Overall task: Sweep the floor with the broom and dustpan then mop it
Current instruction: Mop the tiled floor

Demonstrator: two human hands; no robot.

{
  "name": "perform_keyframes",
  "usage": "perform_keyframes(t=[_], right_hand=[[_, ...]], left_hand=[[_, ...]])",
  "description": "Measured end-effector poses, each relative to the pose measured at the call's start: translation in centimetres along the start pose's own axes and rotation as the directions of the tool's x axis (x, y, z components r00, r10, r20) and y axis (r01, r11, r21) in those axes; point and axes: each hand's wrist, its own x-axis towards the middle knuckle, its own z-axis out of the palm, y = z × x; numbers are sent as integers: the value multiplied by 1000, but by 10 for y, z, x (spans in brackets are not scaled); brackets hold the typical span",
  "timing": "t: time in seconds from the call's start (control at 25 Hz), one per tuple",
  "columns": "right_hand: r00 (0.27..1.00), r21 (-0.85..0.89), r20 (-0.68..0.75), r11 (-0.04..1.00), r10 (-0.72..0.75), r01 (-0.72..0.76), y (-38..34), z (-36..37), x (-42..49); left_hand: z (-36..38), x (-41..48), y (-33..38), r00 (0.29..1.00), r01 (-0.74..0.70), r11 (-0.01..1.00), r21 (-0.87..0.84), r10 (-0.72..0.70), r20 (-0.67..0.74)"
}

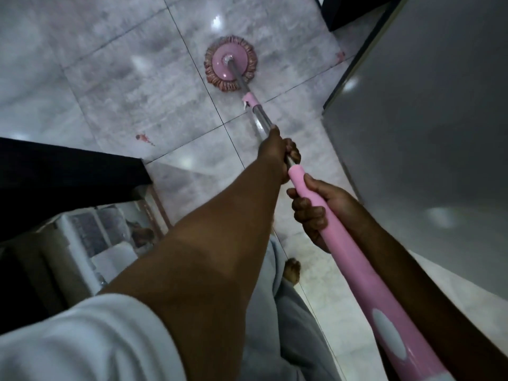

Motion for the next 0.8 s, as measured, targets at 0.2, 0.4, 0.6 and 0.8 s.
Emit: perform_keyframes(t=[0.2,0.4,0.6,0.8], right_hand=[[997,46,-69,998,35,-32,81,-41,-79],[995,67,-84,996,56,-50,100,-43,-98],[992,-13,-125,1000,23,-25,42,-6,-36],[998,-37,-57,999,18,-20,-55,71,58]], left_hand=[[-25,-68,-100,995,89,996,-21,-89,-36],[-33,-90,-115,990,129,992,2,-128,-50],[-21,-52,-34,996,69,998,3,-69,-62],[-4,10,105,999,6,999,-40,-8,-54]])
